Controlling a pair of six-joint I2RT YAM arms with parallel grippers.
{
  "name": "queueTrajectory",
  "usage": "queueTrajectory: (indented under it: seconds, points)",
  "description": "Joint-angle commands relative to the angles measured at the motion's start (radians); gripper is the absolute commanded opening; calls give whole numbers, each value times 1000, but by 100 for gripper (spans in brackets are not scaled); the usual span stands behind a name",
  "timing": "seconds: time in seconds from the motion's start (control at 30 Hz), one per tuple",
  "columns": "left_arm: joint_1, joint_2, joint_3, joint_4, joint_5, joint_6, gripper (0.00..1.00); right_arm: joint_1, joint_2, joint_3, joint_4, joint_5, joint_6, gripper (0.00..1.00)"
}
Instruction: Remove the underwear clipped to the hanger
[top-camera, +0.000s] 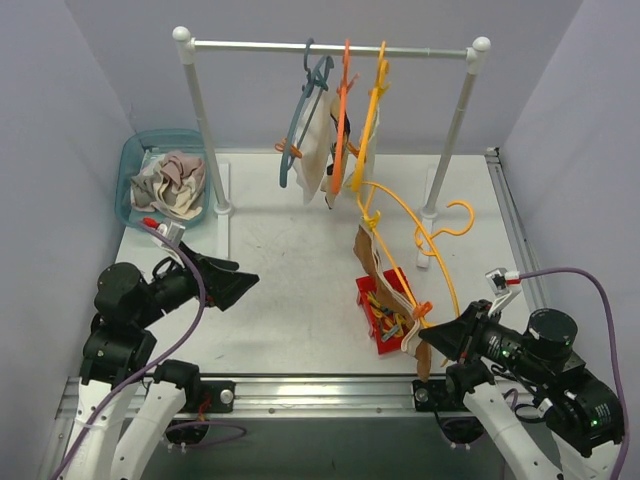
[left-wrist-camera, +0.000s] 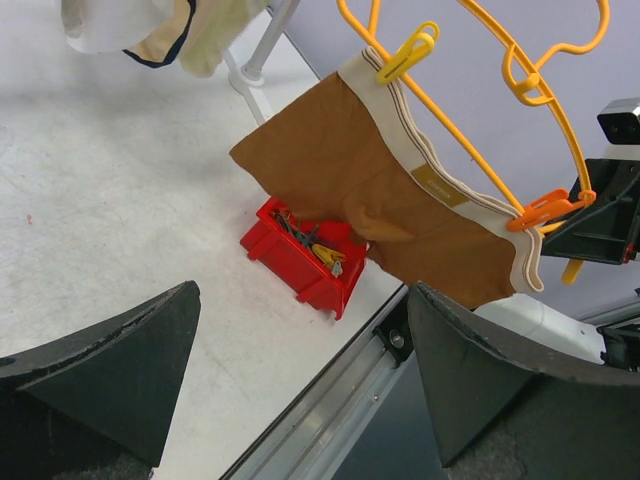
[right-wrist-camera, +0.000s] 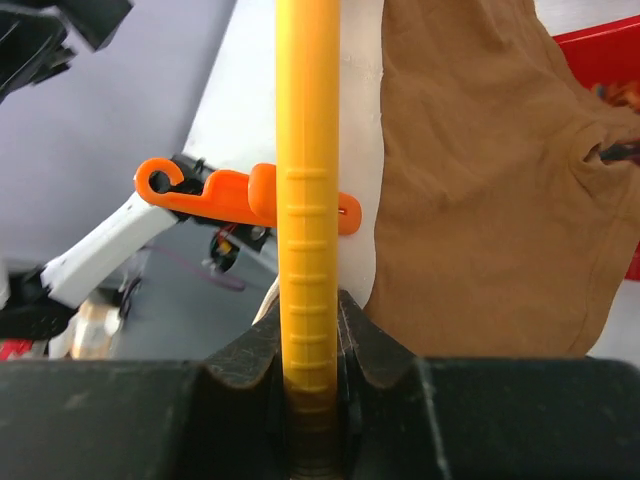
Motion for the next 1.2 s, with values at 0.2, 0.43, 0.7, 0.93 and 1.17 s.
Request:
queueTrajectory:
  seconds: [0.2,0.43,0.7,0.93,1.17]
  points:
    - [2,-36,58,-7,-14,-11,94,-158,-16,64,66,-432,-49,0]
    - [3,-53,58,-38,-37,-1,94,-250,27,41,82,-585,-81,0]
    - [3,-30,21,-34,-50,-29,94,-249,33,-118,77,-559,-101,0]
    - [3,5,-10,29,-39,-89,94,-238,108,-149,72,-510,-141,0]
    - [-24,157,-20,72,-59,-132,94,-73,217,-177,175,-317,-99,0]
